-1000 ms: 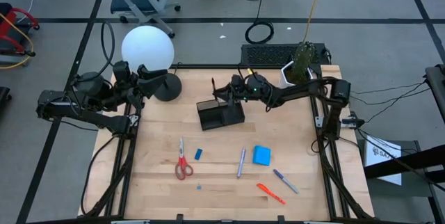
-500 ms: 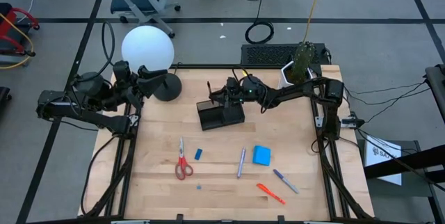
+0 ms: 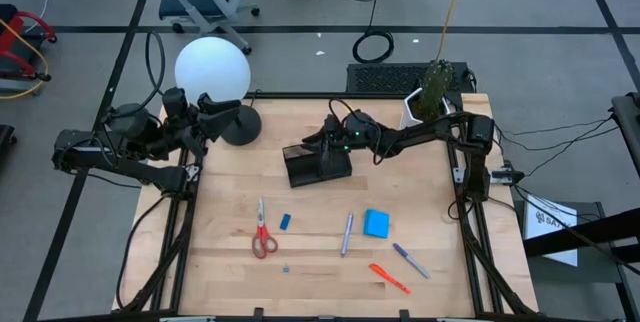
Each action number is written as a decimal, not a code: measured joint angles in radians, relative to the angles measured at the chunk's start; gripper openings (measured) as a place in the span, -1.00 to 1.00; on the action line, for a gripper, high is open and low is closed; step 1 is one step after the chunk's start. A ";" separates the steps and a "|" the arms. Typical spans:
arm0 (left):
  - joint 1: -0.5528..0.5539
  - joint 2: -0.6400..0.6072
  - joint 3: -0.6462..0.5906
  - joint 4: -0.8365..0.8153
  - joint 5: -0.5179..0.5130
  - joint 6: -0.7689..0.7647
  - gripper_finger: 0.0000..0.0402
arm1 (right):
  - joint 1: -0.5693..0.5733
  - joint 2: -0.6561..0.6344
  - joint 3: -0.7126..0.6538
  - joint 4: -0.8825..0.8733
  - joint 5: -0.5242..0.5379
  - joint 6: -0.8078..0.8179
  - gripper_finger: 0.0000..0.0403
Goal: Pick and place office supplies into organizer
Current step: Put the top black pen into the black desk organizer, then put the violet marker pen into the black desk organizer
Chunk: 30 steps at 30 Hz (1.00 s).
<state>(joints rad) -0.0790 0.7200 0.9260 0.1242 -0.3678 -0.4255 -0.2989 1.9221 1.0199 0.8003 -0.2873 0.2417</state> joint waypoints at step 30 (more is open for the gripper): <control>0.000 0.000 0.000 0.000 0.000 -0.025 -0.15 | 0.081 -0.412 0.000 -0.552 -0.041 -0.019 -0.41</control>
<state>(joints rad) -0.0792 0.7200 0.9260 0.1237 -0.3676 -0.4503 -0.2180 1.5100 1.0199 0.2485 -0.3285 0.2226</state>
